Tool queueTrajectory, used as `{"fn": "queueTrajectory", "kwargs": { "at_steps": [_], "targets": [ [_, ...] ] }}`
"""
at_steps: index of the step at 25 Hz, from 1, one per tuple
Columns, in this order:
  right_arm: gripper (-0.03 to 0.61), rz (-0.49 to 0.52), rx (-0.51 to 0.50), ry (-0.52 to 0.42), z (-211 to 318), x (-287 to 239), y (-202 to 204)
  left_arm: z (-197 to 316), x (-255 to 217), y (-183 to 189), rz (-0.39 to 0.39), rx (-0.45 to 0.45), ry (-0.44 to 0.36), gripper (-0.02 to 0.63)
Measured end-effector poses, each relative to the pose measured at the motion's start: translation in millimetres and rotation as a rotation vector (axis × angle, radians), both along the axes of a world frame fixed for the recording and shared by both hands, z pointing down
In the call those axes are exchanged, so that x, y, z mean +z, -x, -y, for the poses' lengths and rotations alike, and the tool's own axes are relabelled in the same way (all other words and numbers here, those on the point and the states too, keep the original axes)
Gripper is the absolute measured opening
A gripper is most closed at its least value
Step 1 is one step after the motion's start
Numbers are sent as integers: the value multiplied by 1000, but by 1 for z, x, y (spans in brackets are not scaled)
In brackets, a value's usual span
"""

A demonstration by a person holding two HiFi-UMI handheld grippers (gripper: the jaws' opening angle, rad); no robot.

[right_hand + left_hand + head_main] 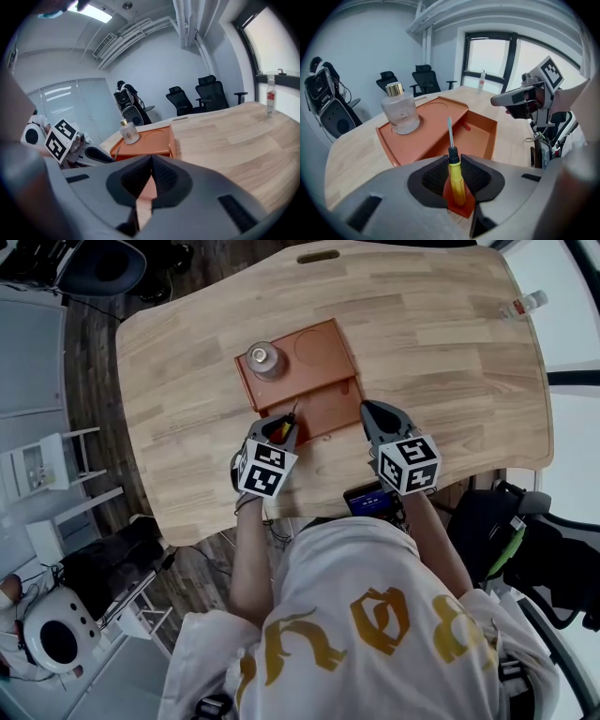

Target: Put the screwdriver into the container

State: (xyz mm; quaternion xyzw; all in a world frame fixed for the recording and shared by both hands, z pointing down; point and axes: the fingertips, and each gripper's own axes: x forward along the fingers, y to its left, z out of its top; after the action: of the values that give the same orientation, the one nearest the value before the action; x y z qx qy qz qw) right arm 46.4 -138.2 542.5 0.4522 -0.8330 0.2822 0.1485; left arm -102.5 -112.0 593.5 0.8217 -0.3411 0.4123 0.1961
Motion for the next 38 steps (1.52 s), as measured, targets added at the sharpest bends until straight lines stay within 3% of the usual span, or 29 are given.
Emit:
{"fn": "queueTrajectory", "kwargs": {
  "at_steps": [25, 38],
  "targets": [
    [11, 21, 20, 45, 6, 9, -3, 1, 24, -19, 98, 126, 155, 83],
    [11, 5, 16, 54, 6, 12, -4, 5, 39, -22, 142, 127, 283, 83]
  ]
}}
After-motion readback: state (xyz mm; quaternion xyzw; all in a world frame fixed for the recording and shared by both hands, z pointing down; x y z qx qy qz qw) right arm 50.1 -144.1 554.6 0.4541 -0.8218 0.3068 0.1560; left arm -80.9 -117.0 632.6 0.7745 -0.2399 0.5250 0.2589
